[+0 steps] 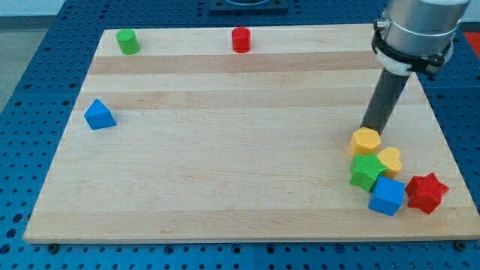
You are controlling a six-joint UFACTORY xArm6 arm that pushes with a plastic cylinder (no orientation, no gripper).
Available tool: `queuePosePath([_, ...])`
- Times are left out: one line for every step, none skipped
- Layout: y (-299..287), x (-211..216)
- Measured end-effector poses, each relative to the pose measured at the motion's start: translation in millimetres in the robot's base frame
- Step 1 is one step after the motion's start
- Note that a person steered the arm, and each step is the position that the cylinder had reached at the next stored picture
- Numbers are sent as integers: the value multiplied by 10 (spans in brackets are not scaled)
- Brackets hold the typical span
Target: Move your arm below the red circle
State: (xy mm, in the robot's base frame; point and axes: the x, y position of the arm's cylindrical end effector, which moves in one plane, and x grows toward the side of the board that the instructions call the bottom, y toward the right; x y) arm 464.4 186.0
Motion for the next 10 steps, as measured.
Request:
queuePosePath([-2, 23])
queuePosePath([-81, -33])
queuePosePath([-268, -248])
queuePosePath([-468, -482])
queuePosePath([-659, -646])
queuePosePath([-878, -677])
queuePosePath([-1126, -677])
queuePosePath([-1378, -680])
queuePosePath([-1639, -738])
queuePosePath([-1887, -874])
